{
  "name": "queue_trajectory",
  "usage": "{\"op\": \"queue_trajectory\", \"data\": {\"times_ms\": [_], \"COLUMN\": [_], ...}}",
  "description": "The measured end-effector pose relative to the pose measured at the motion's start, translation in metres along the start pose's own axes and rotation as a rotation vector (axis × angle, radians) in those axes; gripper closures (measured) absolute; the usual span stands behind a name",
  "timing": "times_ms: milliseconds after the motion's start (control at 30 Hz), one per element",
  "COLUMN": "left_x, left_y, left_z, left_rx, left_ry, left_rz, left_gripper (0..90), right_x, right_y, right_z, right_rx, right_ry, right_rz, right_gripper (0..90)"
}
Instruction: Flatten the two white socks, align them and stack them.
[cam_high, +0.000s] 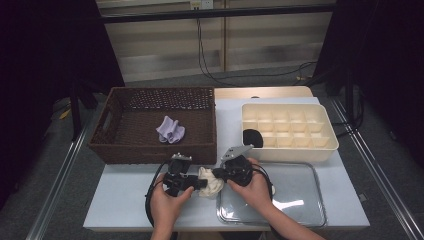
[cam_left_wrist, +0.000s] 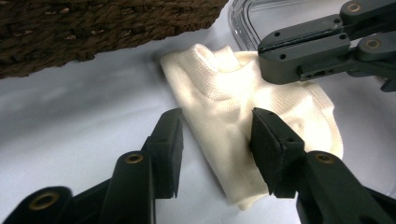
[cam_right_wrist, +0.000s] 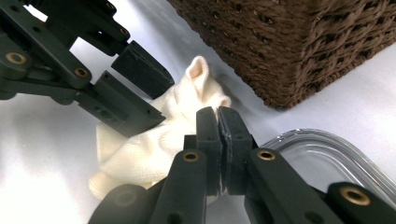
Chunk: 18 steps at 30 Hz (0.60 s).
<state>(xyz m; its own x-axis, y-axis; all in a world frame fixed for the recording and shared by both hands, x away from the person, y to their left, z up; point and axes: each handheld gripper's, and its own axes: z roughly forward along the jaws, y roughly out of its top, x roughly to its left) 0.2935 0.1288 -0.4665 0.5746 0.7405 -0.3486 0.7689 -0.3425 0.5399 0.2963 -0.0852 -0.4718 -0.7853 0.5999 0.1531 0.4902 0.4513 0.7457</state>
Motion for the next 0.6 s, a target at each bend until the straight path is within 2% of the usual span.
{"op": "queue_trajectory", "data": {"times_ms": [133, 200, 300, 400, 500, 600], "left_x": [-0.001, -0.001, -0.001, -0.002, -0.001, 0.003], "left_y": [0.000, 0.000, 0.000, 0.000, 0.000, 0.000], "left_z": [0.000, 0.001, 0.001, 0.001, 0.001, -0.001], "left_rx": [-0.001, 0.005, 0.006, -0.001, 0.003, -0.015], "left_ry": [0.016, 0.006, 0.006, 0.007, -0.001, 0.002], "left_rz": [0.009, 0.003, 0.001, -0.008, -0.009, -0.025], "left_gripper": [63.1, 66.6, 67.8, 67.7, 66.6, 56.6], "right_x": [0.001, 0.002, 0.009, 0.017, 0.021, 0.020], "right_y": [0.001, 0.003, 0.008, 0.011, 0.010, 0.003], "right_z": [-0.005, -0.009, -0.011, -0.009, -0.002, 0.004], "right_rx": [-0.021, -0.047, -0.052, -0.043, -0.011, 0.040], "right_ry": [0.008, 0.022, 0.036, 0.056, 0.067, 0.040], "right_rz": [0.002, -0.003, -0.048, -0.088, -0.103, -0.122], "right_gripper": [88.5, 88.3, 88.2, 87.6, 88.4, 90.0]}}
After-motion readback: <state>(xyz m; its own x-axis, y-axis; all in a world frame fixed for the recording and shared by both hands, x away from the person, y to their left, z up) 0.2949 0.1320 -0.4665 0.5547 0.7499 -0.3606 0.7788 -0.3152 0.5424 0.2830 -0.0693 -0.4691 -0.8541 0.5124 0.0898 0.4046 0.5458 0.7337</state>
